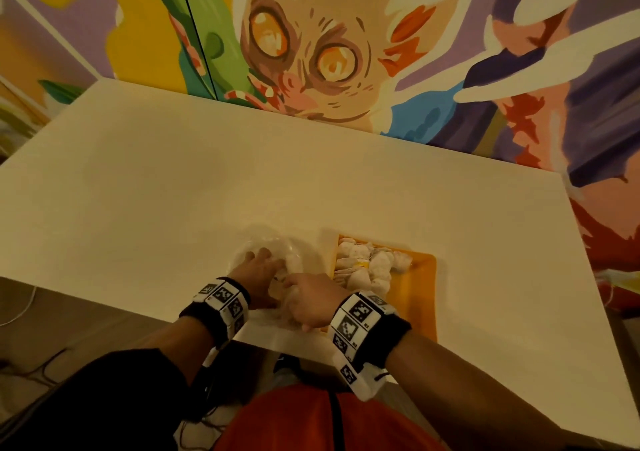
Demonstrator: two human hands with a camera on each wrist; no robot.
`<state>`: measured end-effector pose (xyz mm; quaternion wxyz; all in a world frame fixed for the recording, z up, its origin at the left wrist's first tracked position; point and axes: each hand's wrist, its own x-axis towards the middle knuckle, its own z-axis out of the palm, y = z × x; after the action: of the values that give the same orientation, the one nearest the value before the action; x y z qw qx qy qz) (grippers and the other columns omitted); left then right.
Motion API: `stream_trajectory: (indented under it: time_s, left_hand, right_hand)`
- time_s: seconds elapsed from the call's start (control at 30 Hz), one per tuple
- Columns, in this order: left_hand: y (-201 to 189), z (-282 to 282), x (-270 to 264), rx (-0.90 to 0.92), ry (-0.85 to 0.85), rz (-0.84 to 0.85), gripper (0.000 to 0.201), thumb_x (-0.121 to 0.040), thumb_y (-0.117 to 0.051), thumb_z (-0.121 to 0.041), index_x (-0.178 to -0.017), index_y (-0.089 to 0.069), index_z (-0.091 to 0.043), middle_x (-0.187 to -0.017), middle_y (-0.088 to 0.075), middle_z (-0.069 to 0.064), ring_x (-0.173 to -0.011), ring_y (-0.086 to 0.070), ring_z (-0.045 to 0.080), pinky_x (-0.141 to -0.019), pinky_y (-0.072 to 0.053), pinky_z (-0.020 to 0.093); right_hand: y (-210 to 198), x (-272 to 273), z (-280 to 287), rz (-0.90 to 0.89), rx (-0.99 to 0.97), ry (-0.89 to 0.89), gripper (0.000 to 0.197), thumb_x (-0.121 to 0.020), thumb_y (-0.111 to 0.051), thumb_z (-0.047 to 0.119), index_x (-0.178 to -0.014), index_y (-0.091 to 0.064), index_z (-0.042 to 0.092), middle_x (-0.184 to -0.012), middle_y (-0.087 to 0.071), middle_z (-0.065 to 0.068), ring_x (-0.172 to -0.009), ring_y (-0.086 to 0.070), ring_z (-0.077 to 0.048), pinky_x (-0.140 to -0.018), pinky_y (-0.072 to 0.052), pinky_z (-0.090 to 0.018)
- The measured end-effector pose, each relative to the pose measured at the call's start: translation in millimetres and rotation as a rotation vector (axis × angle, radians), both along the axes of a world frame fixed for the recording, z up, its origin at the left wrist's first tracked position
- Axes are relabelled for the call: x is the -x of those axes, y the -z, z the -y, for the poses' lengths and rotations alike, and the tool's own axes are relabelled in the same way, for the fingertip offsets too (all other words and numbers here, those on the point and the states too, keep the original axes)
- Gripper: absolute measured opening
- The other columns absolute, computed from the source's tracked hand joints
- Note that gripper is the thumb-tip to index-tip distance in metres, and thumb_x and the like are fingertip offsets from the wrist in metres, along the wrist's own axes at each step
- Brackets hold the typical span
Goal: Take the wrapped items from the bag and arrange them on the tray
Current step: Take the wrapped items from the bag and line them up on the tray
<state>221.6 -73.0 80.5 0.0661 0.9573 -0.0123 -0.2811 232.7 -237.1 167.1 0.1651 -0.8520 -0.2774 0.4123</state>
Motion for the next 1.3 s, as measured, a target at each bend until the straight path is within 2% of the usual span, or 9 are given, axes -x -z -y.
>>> stream_trajectory:
  time_s: [0.2, 0.43, 0.67, 0.77, 0.9, 1.0, 1.07, 1.17, 1.3]
  left_hand:
    - [9.6, 0.1, 8.2, 0.274, -0.166, 0.11, 0.028, -0.082, -0.064, -0.016, -0.11, -0.063, -0.01, -0.108, -0.05, 0.008, -0.098, -0.055, 0.029, -0.089, -0.046, 0.037]
    - [-4.2, -15.4, 8.3, 0.671, -0.475, 0.185, 0.011, -0.085, -0.072, -0.016, -0.089, -0.061, -0.018, -0.086, -0.062, 0.002, -0.078, -0.058, 0.021, -0.069, -0.046, 0.032]
    - [-30.4, -12.8, 21.3, 1.49, -0.98, 0.046, 0.029, -0.097, -0.042, 0.005, -0.124, -0.05, 0.0, -0.085, -0.048, 0.016, -0.076, -0.048, 0.027, -0.062, -0.052, 0.04]
    - [-33.7, -8.8, 19.1, 1.562, -1.135, 0.049, 0.027, -0.095, -0.042, 0.003, -0.12, -0.053, -0.003, -0.09, -0.049, 0.017, -0.08, -0.049, 0.027, -0.066, -0.053, 0.041]
    - [-41.4, 3.1, 16.6, 1.609, -1.196, -0.011, 0.007, -0.095, -0.047, -0.011, -0.098, -0.052, -0.007, -0.066, -0.046, 0.011, -0.061, -0.05, 0.023, -0.057, -0.045, 0.032]
    - [-43.7, 10.5, 16.2, 1.628, -1.163, -0.032, 0.015, -0.092, -0.056, -0.018, -0.081, -0.052, -0.008, -0.068, -0.042, 0.012, -0.066, -0.049, 0.023, -0.062, -0.042, 0.033]
    - [-43.4, 14.7, 17.4, 1.613, -1.113, 0.018, 0.003, -0.091, -0.06, -0.01, -0.089, -0.058, -0.008, -0.075, -0.052, 0.014, -0.073, -0.055, 0.025, -0.065, -0.045, 0.035]
    - [-39.6, 18.7, 18.8, 1.577, -1.126, 0.069, 0.011, -0.087, -0.062, 0.001, -0.093, -0.059, -0.007, -0.082, -0.06, 0.015, -0.074, -0.062, 0.026, -0.067, -0.053, 0.037]
    - [-40.5, 24.8, 17.6, 1.588, -1.228, 0.109, 0.011, -0.089, -0.058, 0.004, -0.088, -0.059, -0.006, -0.082, -0.063, 0.014, -0.075, -0.064, 0.025, -0.069, -0.057, 0.044]
  right_hand:
    - [9.2, 4.9, 1.8, 0.004, 0.025, 0.052, 0.042, -0.094, -0.056, 0.03, -0.129, -0.057, 0.007, -0.128, -0.059, -0.014, -0.115, -0.057, -0.03, -0.098, -0.048, -0.04]
    - [14.9, 2.1, 7.7, -0.002, -0.022, 0.14, 0.045, -0.093, -0.057, 0.025, -0.134, -0.05, 0.009, -0.127, -0.059, -0.013, -0.114, -0.057, -0.029, -0.093, -0.05, -0.035]
    - [15.0, -6.0, 8.1, 0.036, -0.106, 0.265, 0.041, -0.095, -0.055, 0.032, -0.133, -0.049, 0.018, -0.131, -0.054, -0.007, -0.115, -0.055, -0.023, -0.091, -0.049, -0.035]
    - [17.5, -9.5, 2.7, 0.077, -0.194, 0.346, 0.035, -0.092, -0.06, 0.035, -0.123, -0.055, 0.02, -0.117, -0.061, -0.005, -0.102, -0.059, -0.02, -0.084, -0.049, -0.032]
    - [17.0, -10.6, -2.9, 0.123, -0.328, 0.432, 0.039, -0.086, -0.068, 0.034, -0.119, -0.056, 0.018, -0.109, -0.062, -0.003, -0.1, -0.058, -0.018, -0.076, -0.043, -0.026]
    - [20.8, -9.6, -3.5, 0.063, -0.428, 0.573, 0.04, -0.084, -0.071, 0.029, -0.12, -0.055, 0.019, -0.093, -0.065, -0.003, -0.083, -0.068, -0.022, -0.074, -0.055, -0.033]
    - [25.2, -10.2, -1.8, -0.008, -0.496, 0.66, 0.033, -0.084, -0.072, 0.021, -0.113, -0.058, 0.019, -0.085, -0.064, -0.002, -0.069, -0.071, -0.025, -0.068, -0.059, -0.038]
    - [28.5, -12.4, 3.5, -0.02, -0.56, 0.721, 0.029, -0.082, -0.074, 0.014, -0.107, -0.06, 0.017, -0.094, -0.066, -0.01, -0.063, -0.069, -0.023, -0.054, -0.055, -0.025]
    - [29.8, -18.4, 12.7, -0.044, -0.628, 0.801, 0.026, -0.08, -0.078, 0.014, -0.099, -0.063, 0.019, -0.088, -0.071, -0.013, -0.067, -0.069, -0.023, -0.059, -0.056, -0.027]
